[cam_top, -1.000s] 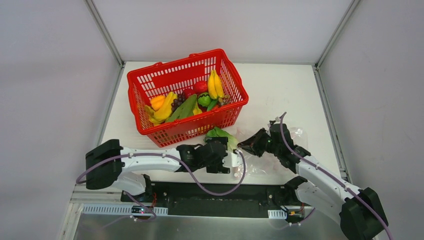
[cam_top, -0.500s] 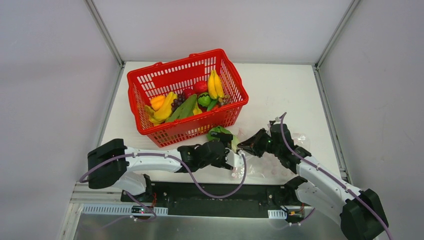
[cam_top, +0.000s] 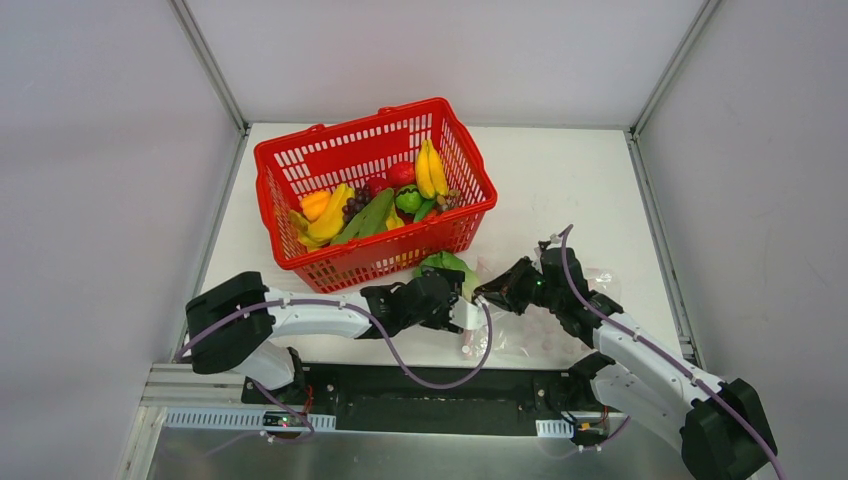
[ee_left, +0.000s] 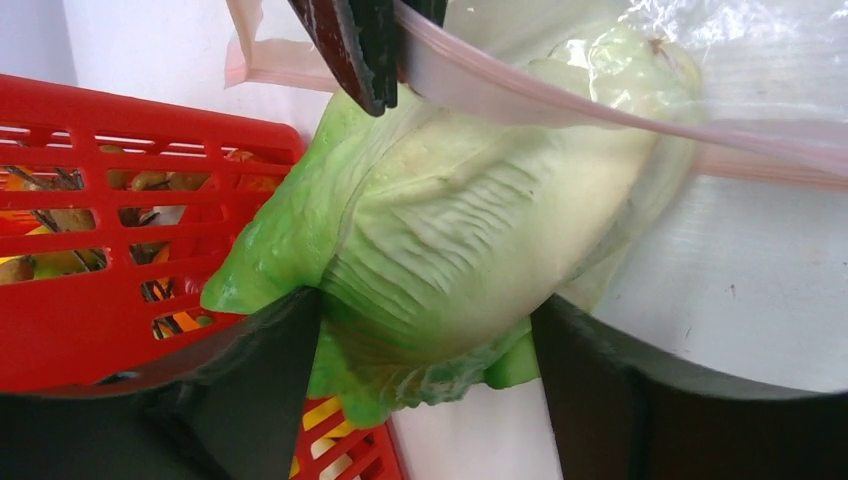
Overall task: Place the food in the zip-top bag and seal the zipper
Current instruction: Place the fake vegetable in the zipper food storage bag.
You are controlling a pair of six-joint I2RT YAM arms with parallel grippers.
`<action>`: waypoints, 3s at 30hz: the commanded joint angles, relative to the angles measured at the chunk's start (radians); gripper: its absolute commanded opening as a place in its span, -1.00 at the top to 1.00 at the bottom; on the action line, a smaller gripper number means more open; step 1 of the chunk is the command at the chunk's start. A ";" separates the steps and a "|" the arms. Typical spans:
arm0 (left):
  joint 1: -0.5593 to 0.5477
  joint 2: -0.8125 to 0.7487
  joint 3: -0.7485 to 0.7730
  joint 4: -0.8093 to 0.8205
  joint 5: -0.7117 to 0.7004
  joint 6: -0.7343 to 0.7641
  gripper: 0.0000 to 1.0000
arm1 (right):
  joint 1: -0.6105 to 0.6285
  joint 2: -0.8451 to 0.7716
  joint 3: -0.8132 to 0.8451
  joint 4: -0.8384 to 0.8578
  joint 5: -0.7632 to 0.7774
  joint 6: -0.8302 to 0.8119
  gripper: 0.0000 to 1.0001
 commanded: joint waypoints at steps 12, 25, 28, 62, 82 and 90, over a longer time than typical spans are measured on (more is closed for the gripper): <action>0.004 -0.007 0.023 -0.035 0.108 -0.066 1.00 | -0.006 -0.018 0.008 0.019 0.005 0.007 0.77; -0.020 0.000 0.353 -0.439 0.104 -0.477 1.00 | -0.006 -0.049 0.109 0.013 -0.048 -0.065 0.80; -0.028 0.048 0.419 -0.528 0.045 -0.579 1.00 | -0.003 -0.082 0.135 -0.057 0.013 -0.101 0.79; 0.028 0.247 0.563 -0.552 -0.025 -1.182 1.00 | 0.004 -0.234 0.248 -0.553 0.164 -0.548 -0.48; 0.034 0.314 0.629 -0.557 0.028 -1.163 1.00 | 0.110 -0.304 0.156 -0.672 0.416 -0.247 -0.06; 0.038 0.338 0.655 -0.577 0.050 -1.152 1.00 | 0.246 -0.231 0.098 -0.492 0.580 -0.222 0.14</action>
